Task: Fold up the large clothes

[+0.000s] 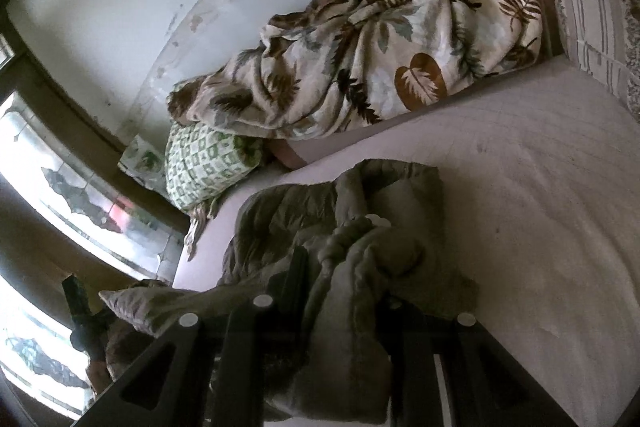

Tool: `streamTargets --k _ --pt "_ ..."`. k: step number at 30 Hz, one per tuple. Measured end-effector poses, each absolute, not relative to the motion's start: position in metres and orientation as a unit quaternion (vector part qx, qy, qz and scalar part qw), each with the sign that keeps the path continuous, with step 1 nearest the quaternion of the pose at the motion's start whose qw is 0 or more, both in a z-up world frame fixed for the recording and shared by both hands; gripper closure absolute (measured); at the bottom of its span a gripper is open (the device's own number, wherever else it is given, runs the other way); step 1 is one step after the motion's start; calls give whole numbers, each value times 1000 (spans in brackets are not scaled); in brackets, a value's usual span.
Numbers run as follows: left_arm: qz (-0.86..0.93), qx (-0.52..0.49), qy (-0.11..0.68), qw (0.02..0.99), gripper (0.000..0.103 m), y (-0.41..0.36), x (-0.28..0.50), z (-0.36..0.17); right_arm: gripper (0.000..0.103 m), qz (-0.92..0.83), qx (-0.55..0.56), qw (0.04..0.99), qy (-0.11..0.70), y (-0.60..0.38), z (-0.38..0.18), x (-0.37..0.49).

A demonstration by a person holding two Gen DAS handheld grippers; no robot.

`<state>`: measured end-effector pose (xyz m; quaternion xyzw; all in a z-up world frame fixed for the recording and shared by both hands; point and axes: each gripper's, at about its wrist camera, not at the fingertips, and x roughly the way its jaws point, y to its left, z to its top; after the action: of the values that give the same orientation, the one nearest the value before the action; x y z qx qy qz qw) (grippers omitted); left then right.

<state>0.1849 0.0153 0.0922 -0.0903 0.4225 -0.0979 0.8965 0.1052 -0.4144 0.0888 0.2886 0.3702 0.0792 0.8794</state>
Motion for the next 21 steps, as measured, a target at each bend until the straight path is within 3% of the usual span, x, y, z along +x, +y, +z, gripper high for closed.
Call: streamTargets --k 21 --pt "-24 -31 416 908 84 -10 270 42 82 23 306 872 383 -426 46 212"
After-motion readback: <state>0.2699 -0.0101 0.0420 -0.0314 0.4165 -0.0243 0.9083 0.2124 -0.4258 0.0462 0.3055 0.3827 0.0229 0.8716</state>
